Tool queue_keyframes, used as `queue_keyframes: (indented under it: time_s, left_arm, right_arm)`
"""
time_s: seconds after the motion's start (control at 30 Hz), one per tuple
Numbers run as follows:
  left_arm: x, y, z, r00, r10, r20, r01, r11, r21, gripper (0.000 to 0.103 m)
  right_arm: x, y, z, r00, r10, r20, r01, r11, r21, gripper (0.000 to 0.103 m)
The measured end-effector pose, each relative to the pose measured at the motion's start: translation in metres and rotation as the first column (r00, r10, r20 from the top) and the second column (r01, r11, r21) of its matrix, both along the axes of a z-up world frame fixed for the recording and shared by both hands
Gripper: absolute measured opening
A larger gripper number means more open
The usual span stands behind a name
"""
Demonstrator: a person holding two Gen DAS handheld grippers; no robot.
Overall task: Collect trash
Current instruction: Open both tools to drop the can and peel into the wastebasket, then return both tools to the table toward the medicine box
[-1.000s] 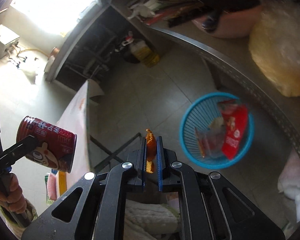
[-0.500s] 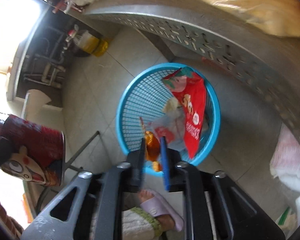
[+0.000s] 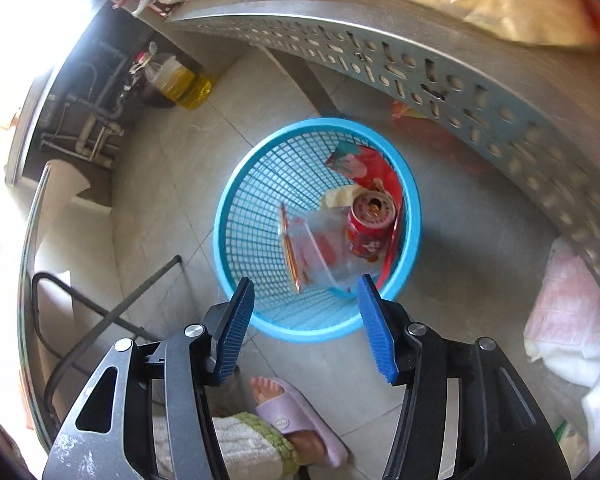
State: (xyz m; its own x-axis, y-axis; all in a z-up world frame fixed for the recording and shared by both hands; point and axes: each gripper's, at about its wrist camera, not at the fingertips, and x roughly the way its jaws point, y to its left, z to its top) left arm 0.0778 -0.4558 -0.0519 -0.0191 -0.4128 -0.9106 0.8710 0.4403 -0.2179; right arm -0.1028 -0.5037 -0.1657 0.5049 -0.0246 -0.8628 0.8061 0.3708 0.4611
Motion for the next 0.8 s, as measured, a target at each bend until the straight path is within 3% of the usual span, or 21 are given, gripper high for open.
queue_keyframes:
  time_s: [0.23, 0.4, 0.5, 0.63, 0.8]
  left_arm:
    - [-0.006, 0.086, 0.05, 0.998, 0.041, 0.05, -0.036, 0.995, -0.093, 0.077]
    - [-0.018, 0.162, 0.067, 0.98, 0.149, 0.13, -0.128, 0.979, -0.159, 0.08]
    - [-0.022, 0.212, 0.069, 0.963, 0.233, 0.136, -0.205, 0.96, -0.191, 0.08]
    - [-0.029, 0.278, 0.073, 0.919, 0.346, 0.19, -0.298, 0.924, -0.239, 0.08]
    - [-0.028, 0.359, 0.074, 0.847, 0.475, 0.239, -0.399, 0.864, -0.307, 0.08]
  right_arm:
    - [-0.006, 0.037, 0.04, 0.998, 0.044, 0.054, -0.041, 0.998, -0.055, 0.068]
    - [-0.004, 0.063, 0.085, 0.985, 0.11, 0.134, -0.095, 0.989, -0.114, 0.075]
    - [0.005, 0.075, 0.108, 0.969, 0.175, 0.174, -0.155, 0.98, -0.127, 0.076]
    - [0.023, 0.096, 0.138, 0.934, 0.266, 0.238, -0.241, 0.962, -0.13, 0.076]
    - [0.055, 0.129, 0.156, 0.875, 0.357, 0.327, -0.347, 0.934, -0.091, 0.076]
